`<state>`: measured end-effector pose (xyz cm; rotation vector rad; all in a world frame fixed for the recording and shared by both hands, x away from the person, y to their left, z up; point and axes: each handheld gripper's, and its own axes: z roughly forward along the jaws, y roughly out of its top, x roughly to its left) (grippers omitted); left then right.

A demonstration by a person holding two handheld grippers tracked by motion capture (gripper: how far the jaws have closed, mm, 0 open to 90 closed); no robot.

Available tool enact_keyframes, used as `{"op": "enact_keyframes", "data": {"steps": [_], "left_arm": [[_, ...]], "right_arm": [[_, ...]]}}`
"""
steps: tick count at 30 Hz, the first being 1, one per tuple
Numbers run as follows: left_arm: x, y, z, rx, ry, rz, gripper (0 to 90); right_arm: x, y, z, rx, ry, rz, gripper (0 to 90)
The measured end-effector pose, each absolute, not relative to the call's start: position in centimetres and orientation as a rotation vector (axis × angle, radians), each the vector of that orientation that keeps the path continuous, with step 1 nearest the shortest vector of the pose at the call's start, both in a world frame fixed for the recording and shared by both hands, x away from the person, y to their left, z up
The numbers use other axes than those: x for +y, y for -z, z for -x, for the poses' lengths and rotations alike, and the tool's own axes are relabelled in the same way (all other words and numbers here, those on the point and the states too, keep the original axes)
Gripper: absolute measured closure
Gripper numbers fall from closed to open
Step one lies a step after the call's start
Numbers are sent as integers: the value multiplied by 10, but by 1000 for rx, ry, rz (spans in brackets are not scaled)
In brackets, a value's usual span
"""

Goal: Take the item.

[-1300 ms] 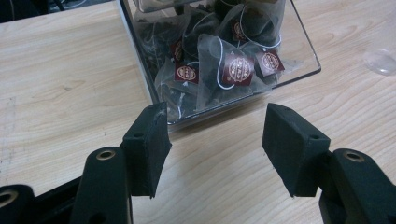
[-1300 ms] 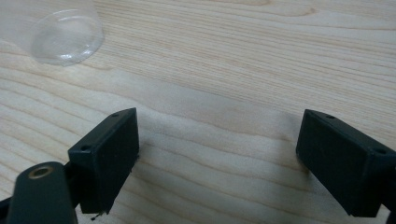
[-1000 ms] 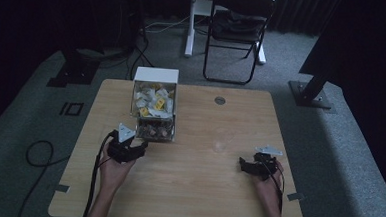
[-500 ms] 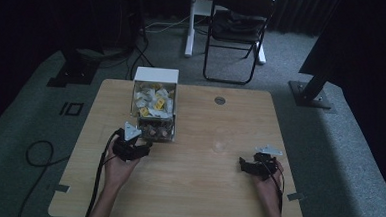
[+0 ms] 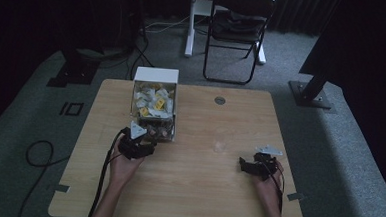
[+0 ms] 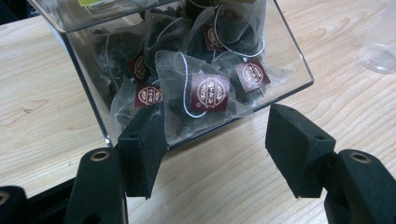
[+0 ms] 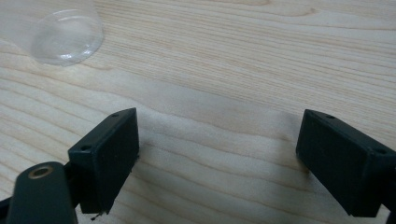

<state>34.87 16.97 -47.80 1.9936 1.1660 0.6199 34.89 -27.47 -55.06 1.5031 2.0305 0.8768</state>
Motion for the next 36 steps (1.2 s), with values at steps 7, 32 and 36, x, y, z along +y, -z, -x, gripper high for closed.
{"op": "enact_keyframes", "data": {"steps": [7,32,36], "left_arm": [[168,484,-355,1178,-610,-1995,398],[178,485,-336,1164,-558,-1997,424],[178,483,-331,1164,-569,-1992,424]], "right_arm": [[-275,551,-349,2030,-877,-1503,130],[-275,551,-349,2031,-877,-1502,130],[-275,551,-349,2031,-877,-1503,130]]}}
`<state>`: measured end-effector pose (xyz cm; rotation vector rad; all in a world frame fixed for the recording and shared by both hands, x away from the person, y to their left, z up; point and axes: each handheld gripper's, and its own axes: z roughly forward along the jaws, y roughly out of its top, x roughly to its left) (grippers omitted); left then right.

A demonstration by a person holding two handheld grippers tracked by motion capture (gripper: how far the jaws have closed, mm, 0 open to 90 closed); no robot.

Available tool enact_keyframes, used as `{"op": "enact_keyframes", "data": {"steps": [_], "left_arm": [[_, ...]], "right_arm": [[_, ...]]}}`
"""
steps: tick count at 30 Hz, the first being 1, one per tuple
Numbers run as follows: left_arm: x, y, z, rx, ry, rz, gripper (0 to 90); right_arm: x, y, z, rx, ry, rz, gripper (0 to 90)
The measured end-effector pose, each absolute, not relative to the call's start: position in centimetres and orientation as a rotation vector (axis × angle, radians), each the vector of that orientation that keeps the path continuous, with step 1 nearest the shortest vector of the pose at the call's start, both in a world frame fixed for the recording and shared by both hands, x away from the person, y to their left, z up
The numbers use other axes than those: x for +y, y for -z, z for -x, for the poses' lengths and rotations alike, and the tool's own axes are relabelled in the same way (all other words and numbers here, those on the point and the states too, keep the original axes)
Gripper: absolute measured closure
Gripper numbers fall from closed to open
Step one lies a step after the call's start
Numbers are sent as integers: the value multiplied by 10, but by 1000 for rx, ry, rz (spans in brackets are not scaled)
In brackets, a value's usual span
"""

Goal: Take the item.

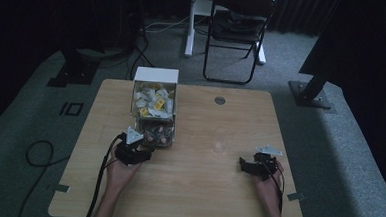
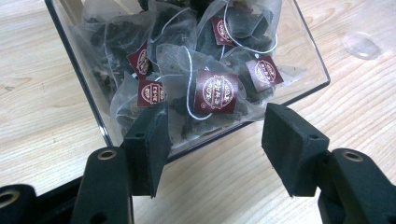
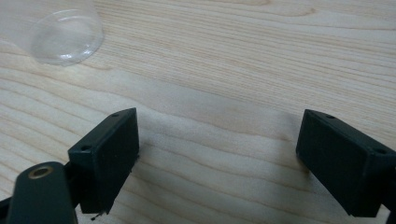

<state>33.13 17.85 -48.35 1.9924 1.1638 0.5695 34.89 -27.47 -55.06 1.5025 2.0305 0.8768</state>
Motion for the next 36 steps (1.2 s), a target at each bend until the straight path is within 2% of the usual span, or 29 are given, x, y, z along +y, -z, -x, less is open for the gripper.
{"op": "enact_keyframes", "data": {"steps": [5,21,28,36], "left_arm": [[181,474,-330,1159,-596,-1937,434],[178,466,-354,1200,-601,-1916,511],[178,466,-353,1195,-591,-1935,686],[177,467,-353,1187,-570,-1960,809]], "right_arm": [[-275,551,-349,2031,-877,-1504,131],[-275,551,-349,2030,-877,-1503,130],[-275,551,-349,2030,-877,-1504,130],[-274,551,-349,2033,-878,-1502,131]]}}
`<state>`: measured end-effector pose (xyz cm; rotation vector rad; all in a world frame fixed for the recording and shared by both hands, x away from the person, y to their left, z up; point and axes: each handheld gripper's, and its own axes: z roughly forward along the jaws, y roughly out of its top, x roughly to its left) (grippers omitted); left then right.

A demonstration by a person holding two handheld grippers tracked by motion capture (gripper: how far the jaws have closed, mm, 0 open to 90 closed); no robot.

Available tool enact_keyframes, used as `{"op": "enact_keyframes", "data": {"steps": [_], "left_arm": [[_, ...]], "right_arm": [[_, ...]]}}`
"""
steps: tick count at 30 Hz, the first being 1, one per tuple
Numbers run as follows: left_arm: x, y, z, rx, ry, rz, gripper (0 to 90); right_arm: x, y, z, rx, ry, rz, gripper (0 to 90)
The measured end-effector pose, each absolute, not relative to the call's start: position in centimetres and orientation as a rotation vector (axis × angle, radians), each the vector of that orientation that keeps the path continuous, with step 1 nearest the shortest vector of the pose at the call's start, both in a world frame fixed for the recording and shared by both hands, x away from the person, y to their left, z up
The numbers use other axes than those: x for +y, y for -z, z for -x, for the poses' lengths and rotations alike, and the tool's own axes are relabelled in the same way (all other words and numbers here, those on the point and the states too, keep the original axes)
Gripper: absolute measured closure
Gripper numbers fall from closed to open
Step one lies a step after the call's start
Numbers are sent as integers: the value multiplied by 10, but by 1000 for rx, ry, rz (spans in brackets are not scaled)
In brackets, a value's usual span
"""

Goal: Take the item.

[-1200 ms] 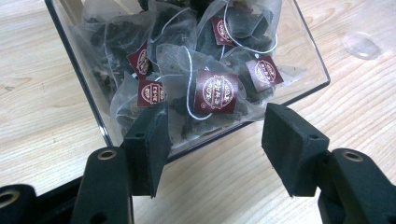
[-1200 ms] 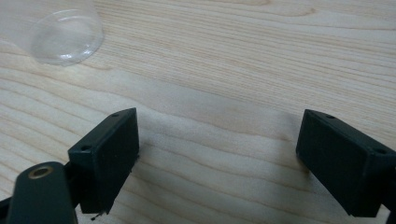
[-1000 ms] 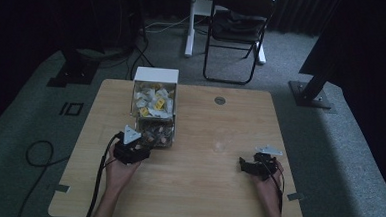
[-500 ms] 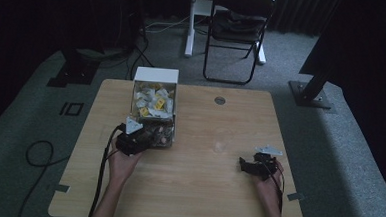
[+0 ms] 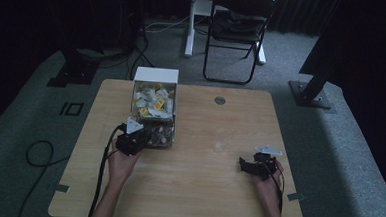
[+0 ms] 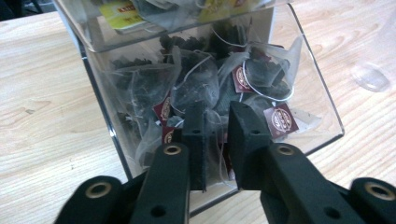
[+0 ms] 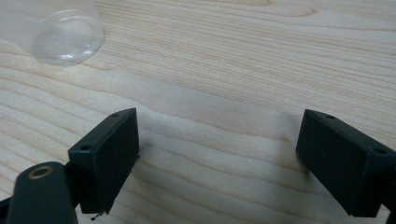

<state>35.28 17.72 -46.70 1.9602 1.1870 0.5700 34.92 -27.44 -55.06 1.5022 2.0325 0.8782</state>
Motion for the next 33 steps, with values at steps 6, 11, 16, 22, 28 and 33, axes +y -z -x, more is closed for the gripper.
{"op": "enact_keyframes", "data": {"steps": [6,11,16,22,28,33], "left_arm": [[177,467,-352,1176,-554,-1964,890],[177,464,-350,1164,-548,-1960,900],[177,460,-348,1148,-541,-1954,900],[178,457,-346,1139,-538,-1948,900],[178,454,-343,1132,-534,-1942,900],[178,450,-342,1120,-532,-1941,900]], "right_arm": [[-274,551,-349,2033,-878,-1503,131],[-274,551,-349,2033,-879,-1503,131],[-274,551,-349,2033,-879,-1502,130],[-274,551,-349,2033,-878,-1502,131],[-274,551,-349,2033,-879,-1502,131],[-274,551,-349,2033,-878,-1502,130]]}}
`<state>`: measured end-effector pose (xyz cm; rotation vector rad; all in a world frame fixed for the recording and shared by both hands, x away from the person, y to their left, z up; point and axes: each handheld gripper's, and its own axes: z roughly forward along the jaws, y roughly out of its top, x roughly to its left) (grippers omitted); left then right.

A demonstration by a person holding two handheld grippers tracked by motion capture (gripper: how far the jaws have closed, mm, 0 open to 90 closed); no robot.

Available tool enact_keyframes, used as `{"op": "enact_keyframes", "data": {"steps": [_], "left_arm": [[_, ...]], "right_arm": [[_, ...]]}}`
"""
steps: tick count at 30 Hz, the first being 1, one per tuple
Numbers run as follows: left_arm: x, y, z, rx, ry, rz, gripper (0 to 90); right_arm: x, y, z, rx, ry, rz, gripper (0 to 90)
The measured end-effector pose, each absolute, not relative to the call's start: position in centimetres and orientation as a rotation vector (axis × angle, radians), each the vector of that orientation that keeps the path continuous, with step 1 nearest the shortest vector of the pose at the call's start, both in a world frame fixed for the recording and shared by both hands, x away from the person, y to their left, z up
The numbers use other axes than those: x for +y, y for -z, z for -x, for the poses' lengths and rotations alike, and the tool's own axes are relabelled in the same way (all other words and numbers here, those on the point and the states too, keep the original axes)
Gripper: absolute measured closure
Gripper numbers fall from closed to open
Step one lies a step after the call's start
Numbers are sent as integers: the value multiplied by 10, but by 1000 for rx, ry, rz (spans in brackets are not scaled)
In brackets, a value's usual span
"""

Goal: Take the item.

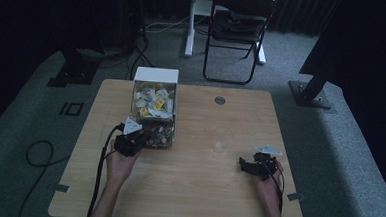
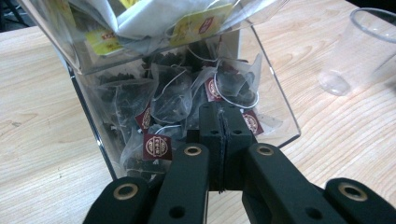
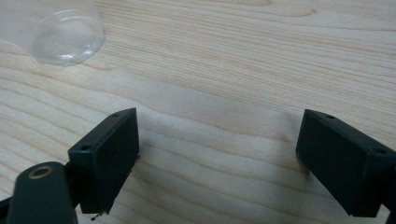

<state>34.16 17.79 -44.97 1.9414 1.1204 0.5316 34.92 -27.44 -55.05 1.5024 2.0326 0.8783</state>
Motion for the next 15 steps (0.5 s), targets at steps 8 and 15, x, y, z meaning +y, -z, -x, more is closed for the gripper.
{"op": "enact_keyframes", "data": {"steps": [8,15], "left_arm": [[174,441,-339,1093,-533,-1940,900],[172,435,-338,1076,-526,-1937,900]], "right_arm": [[-274,551,-349,2033,-878,-1502,131],[-274,551,-349,2033,-878,-1502,131]]}}
